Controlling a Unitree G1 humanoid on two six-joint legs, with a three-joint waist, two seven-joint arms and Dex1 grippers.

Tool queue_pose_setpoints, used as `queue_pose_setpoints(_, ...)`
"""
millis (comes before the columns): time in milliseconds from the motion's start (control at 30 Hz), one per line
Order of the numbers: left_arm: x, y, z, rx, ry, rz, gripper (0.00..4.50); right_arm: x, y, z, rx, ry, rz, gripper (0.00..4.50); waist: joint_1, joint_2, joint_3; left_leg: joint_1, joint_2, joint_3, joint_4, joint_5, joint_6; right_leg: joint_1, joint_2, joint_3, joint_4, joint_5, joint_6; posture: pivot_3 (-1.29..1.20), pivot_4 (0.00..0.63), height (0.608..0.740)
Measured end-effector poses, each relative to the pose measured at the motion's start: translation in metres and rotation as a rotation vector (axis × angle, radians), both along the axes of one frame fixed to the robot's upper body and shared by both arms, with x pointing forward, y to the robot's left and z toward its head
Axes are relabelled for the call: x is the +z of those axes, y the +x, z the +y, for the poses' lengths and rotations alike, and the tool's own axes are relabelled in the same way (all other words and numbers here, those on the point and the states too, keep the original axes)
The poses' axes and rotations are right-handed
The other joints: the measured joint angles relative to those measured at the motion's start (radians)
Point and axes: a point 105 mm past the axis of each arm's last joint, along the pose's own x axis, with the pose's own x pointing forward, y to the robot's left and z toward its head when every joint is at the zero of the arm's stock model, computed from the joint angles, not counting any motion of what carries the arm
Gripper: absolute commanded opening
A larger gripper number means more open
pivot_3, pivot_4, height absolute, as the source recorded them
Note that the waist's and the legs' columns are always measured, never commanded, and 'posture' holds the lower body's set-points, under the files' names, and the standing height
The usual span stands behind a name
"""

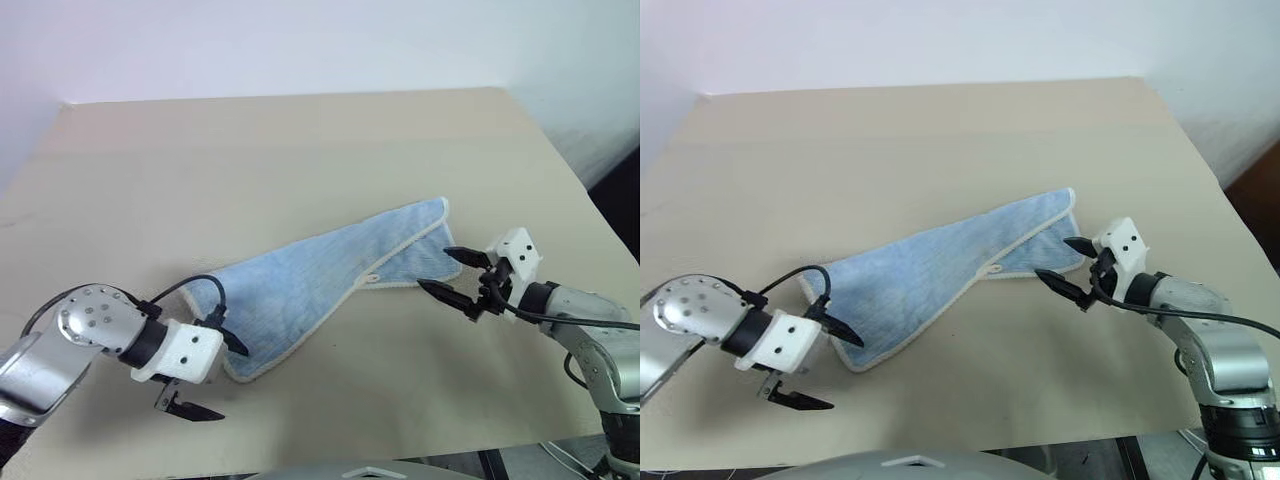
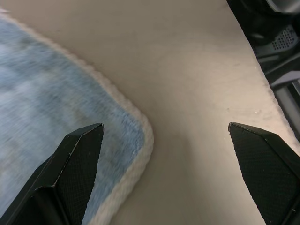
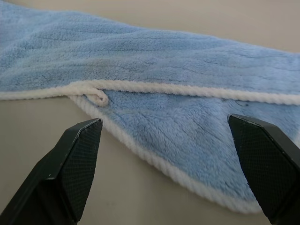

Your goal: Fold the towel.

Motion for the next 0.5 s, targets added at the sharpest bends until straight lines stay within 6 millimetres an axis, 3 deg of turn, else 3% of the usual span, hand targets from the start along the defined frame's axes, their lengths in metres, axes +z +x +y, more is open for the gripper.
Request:
queue_pose_setpoints(400, -0.014, 0.017, -0.004, 0.035, 0.011, -0.106, 4.46, 0.007, -0.006, 0.001, -0.001, 0.003, -0.004, 4.5, 0.002, 0.005, -0.003, 0.004, 0.001, 0.0, 0.0, 0.0, 0.0, 0.005, 0.0, 0.0, -0.003, 0.0, 0.0, 0.0, 0.15, 0.728)
queue_pose_setpoints(500, -0.015, 0.02, -0.006, 0.044, -0.002, -0.105, 3.63, 0.007, -0.007, 0.002, 0.004, 0.001, 0.0, 4.5, 0.003, 0.007, -0.004, 0.004, 0.001, 0.0, 0.001, 0.0, 0.0, 0.006, 0.0, -0.001, -0.003, 0.0, 0.0, 0.0, 0.15, 0.728)
